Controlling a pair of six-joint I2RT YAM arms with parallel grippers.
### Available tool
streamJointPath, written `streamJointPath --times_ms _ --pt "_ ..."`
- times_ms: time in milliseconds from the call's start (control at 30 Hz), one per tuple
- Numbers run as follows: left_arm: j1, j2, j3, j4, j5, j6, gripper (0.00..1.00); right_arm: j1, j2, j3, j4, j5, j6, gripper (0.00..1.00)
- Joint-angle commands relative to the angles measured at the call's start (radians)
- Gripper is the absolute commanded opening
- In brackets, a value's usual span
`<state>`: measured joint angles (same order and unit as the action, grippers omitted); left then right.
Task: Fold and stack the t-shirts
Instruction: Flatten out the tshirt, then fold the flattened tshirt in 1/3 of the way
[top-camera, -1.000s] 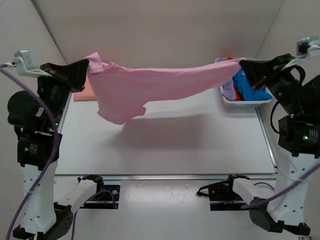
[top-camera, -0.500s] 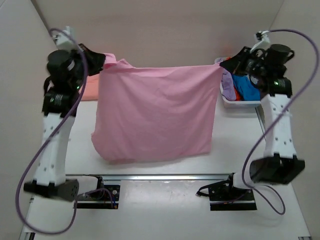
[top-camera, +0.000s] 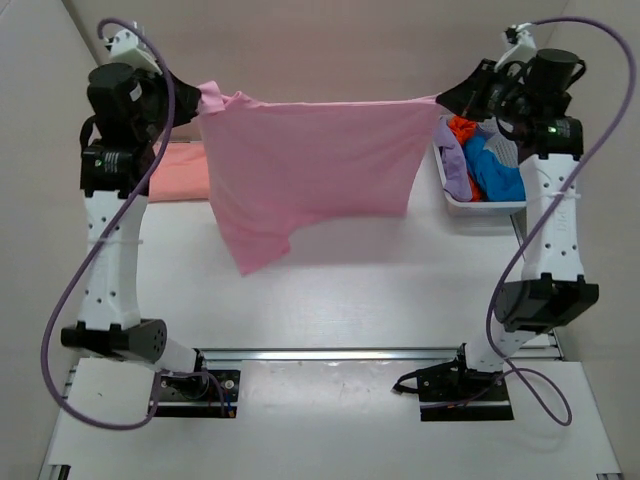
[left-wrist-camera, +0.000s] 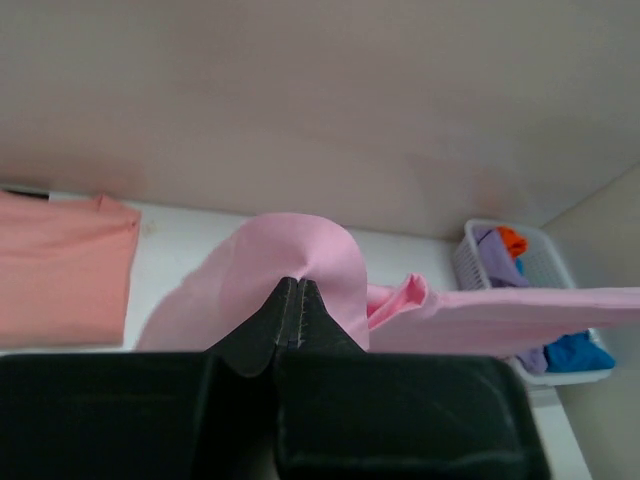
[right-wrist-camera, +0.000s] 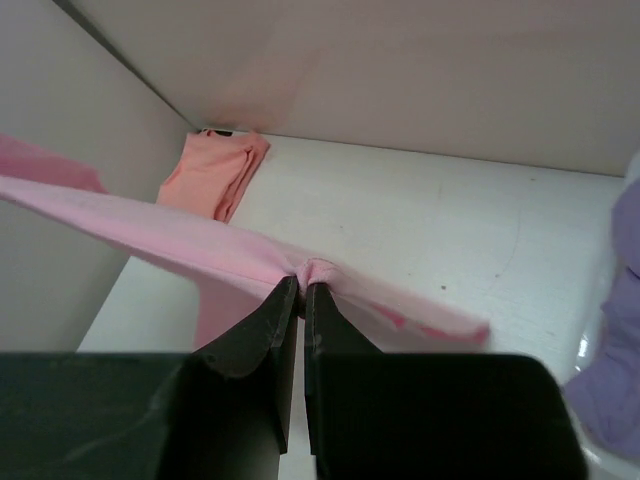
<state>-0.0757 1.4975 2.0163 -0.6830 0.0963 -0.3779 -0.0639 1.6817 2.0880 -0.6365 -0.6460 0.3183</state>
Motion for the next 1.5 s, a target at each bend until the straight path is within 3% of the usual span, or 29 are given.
streamJointPath --times_ms 0,100,200,300,467,600,767,867,1000,1467 --pt "-0.003 -0.097 -0.031 0.022 0.036 0.002 0.0 -0.054 -0.079 -0.092 0.008 -0.015 -0.024 0.0" --pt "-0.025 -0.251 -0.235 0.068 0.025 -0.006 0.0 -0.071 -0.143 -0.251 0.014 -0.011 -0.044 0.0" --pt "-0.033 -0.447 -0.654 0.157 0.04 -0.084 0.0 -0.08 -0.218 -0.48 0.049 0.003 -0.05 0.0" --pt "-0.047 -0.595 -0.951 0.201 0.095 -0.13 0.0 -0.094 -0.301 -0.739 0.052 0.035 -0.062 0.0" --pt "-0.098 -0.75 -1.218 0.139 0.117 -0.179 0.0 -0.123 -0.43 -1.009 -0.012 0.133 -0.076 0.0" --pt "-0.104 -0.888 -1.367 0.067 0.094 -0.229 0.0 -0.077 -0.481 -1.169 -0.087 0.209 -0.123 0.0" --pt "-0.131 -0.939 -1.495 0.054 0.17 -0.259 0.0 -0.031 -0.484 -1.328 -0.132 0.284 -0.122 0.0" --pt "-0.154 -0.971 -1.544 0.025 0.165 -0.271 0.0 0.024 -0.501 -1.323 -0.147 0.316 -0.082 0.0" --pt "-0.156 -0.976 -1.576 0.025 0.186 -0.263 0.0 -0.017 -0.488 -1.326 -0.186 0.282 -0.088 0.0" --pt "-0.113 -0.778 -1.484 0.138 0.109 -0.193 0.0 -0.094 -0.487 -1.385 -0.138 0.275 -0.074 0.01"
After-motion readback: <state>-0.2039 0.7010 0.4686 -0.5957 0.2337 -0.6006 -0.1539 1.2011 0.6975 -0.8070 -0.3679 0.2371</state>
